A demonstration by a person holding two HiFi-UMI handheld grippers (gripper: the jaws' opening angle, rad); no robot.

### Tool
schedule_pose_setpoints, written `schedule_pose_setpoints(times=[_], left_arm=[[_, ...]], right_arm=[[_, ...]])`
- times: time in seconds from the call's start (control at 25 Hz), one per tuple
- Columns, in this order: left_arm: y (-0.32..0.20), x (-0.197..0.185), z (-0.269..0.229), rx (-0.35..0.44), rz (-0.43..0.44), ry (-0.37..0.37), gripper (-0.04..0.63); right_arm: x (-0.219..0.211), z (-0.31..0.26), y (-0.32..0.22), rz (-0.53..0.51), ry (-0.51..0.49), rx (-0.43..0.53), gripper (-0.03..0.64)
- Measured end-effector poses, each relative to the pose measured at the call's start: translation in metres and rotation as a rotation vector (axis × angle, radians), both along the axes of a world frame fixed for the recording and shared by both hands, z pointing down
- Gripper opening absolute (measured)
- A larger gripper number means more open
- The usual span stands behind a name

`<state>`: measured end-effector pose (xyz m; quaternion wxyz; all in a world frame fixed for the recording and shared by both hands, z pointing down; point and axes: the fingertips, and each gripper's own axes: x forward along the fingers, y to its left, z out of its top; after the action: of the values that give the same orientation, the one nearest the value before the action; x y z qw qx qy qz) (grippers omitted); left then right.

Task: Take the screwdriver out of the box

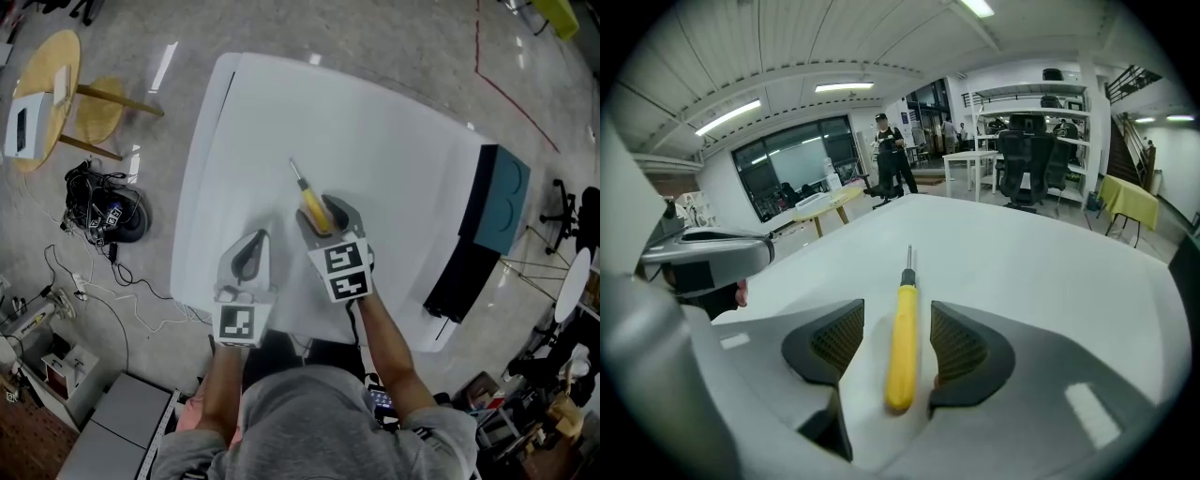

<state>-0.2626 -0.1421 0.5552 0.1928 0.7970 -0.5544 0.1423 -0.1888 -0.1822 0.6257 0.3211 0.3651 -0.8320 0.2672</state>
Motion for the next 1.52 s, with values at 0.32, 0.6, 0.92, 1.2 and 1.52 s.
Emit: schedule_pose_setpoints(times=[0.32,0.6,0.92,1.2,1.52], left_arm=[[0.003,-0.002,-0.016,0.029,0.004,-0.008,0.012],[0.004,0.000,-0.042,0.077,0.020,-0.012,0.012],[0.005,0.010,-0.080,0.143,0.062,-0.014,0.012],[0.008,0.025,-0.115,0.203,0.114,-0.012,0.012],[0.020,0.033,-0.151,0.268,0.171,-0.021,0.012]], right_arm=[[-0.003,-0.019,0.004,0.005,-0.022,0.045,0.252],[-0.002,-0.051,0.009,0.014,-0.038,0.110,0.243],[0.017,-0.099,0.015,0.081,-0.052,0.206,0.204],[0.041,-0.147,0.020,0.165,-0.069,0.305,0.174],[0.067,-0.189,0.041,0.267,-0.073,0.389,0.146]])
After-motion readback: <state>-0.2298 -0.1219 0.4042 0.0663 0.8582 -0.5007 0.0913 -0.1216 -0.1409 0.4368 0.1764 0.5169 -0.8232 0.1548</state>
